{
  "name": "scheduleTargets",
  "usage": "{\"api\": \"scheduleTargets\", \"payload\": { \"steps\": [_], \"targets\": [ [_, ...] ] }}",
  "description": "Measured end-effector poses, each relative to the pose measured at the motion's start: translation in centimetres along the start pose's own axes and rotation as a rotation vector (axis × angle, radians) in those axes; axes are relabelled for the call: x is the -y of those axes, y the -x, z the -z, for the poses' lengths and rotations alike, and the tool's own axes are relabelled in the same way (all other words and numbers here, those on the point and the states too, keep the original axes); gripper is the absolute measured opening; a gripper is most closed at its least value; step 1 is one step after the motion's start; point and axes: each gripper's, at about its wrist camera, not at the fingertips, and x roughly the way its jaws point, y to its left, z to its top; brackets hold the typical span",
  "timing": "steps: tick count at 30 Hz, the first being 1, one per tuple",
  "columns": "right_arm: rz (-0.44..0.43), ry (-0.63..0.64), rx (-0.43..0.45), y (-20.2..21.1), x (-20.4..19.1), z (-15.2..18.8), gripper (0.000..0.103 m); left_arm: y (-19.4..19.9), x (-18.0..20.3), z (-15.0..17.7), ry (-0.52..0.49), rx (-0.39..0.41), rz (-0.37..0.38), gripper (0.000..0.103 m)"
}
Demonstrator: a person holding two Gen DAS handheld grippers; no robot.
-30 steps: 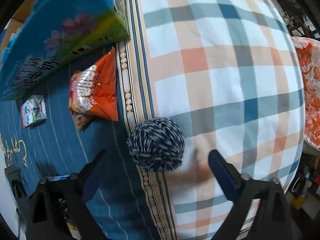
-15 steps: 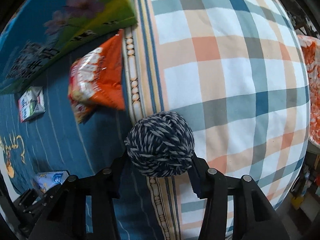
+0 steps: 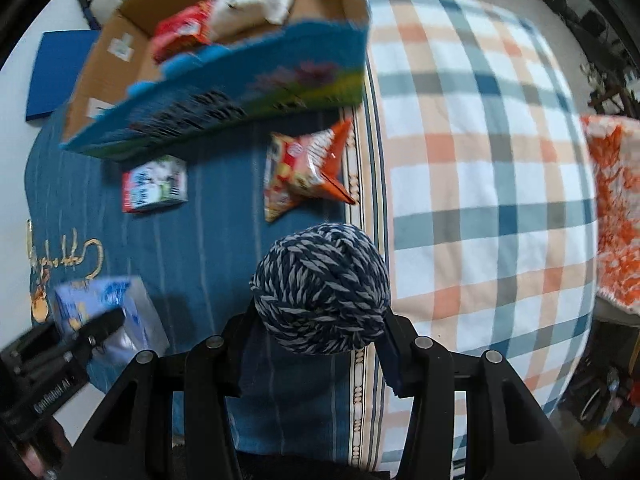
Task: Organize soft objects
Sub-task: 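Grasp the blue cartoon pack with the left tool while the right grasps the yarn ball, then lower both items into the box and open both tools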
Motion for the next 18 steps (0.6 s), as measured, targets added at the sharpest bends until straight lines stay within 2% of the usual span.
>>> {"api": "scheduleTargets", "payload": {
  "steps": [4, 8, 18],
  "targets": [
    [0.006, 0.030, 0.046, 3.4, -1.8, 0.3, 0.052, 3.4, -0.1, -2.2, -0.011, 0.047, 0.016, 0.040],
    [0.004, 0.059, 0.088, 5.6, -3.0, 0.7, 0.052, 5.9, 0.6, -2.9, -0.028, 0.096, 0.029, 0.040],
    [-0.016, 0.109, 0.165, 10.7, -5.8, 0.7, 0.052, 9.6, 2.1, -4.0, -0.061, 0.182, 0.077, 0.040]
  ]
}}
